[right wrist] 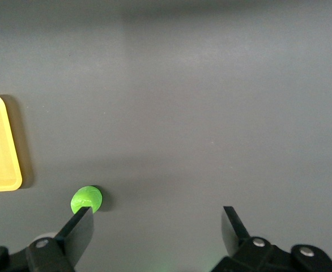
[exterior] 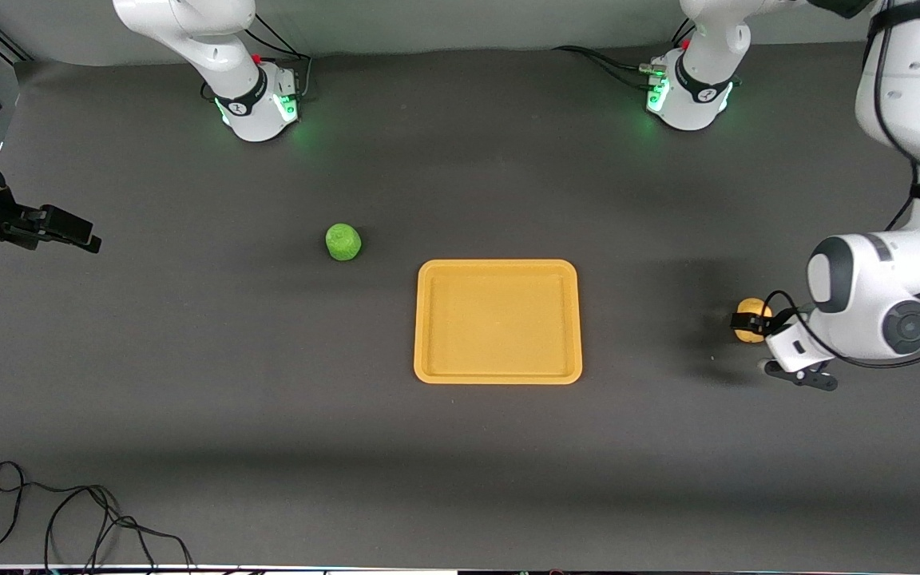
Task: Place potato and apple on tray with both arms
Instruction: 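Close the left gripper on the yellow potato and lift it, then carry the potato with the left gripper over the yellow tray, then release the potato on the tray while the right gripper reaches the apple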
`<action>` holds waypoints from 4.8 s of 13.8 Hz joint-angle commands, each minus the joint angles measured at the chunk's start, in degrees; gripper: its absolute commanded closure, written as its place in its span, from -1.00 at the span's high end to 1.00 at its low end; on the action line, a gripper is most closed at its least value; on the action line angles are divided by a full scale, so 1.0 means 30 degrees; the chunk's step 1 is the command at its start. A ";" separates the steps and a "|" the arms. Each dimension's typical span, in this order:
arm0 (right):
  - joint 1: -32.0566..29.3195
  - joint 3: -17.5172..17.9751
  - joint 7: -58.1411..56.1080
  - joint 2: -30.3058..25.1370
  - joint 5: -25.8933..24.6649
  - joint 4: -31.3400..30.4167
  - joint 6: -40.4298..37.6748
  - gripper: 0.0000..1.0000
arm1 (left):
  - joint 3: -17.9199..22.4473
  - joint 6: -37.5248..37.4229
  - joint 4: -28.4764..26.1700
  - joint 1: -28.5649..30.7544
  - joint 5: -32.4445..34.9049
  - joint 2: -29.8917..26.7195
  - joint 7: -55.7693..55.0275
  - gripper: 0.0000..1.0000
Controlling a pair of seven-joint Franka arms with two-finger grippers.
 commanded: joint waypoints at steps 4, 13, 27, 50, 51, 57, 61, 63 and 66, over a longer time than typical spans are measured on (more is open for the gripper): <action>0.0066 -0.0188 -0.0755 -0.0147 -0.0165 -0.0077 -0.0177 1.00 | 0.0075 -0.2018 -0.0447 0.0087 0.0605 -0.0922 0.1167 0.67; 0.0066 -0.0188 -0.0755 -0.0147 -0.0136 -0.0077 -0.0177 1.00 | -0.0041 -0.3679 -0.0129 -0.0116 -0.1766 -0.3143 -0.0962 -1.00; 0.0095 -0.0188 -0.0726 -0.0147 -0.0136 -0.0107 -0.0177 1.00 | -0.1624 -0.0090 0.2775 -1.0252 -0.2707 0.0394 -1.7402 -1.00; 1.0436 -0.0012 0.9909 -0.6172 0.0010 -1.0258 0.4826 1.00 | -0.1391 -0.5638 0.2920 -0.8559 -0.0247 -0.5801 -1.7789 0.99; 1.0495 -0.0012 0.9909 -0.6849 0.0097 -1.1433 0.5268 1.00 | -0.1361 -0.7215 0.2921 -0.8266 0.0480 -0.7089 -1.7586 0.99; 1.1548 -0.0041 0.9938 -0.4902 0.0098 -1.6330 1.2696 1.00 | -0.1360 -0.7648 0.1257 -0.4726 0.1045 -1.1785 -1.1709 0.99; 1.1579 -0.0041 1.0113 -0.0041 0.0098 -1.7128 1.8792 1.00 | -0.1331 -0.7173 0.0754 -0.2234 0.0868 -1.2053 -0.7337 0.99; 1.1609 -0.0041 1.0114 0.2128 0.0098 -1.7245 2.1169 1.00 | -0.1331 -0.7027 0.0169 -0.1383 0.0839 -1.2024 -0.6135 0.98; 1.1638 -0.0041 1.0085 0.4096 0.0098 -1.7626 2.3285 1.00 | -0.1331 -0.6673 -0.0038 0.0084 -0.0005 -1.1994 -0.4343 0.98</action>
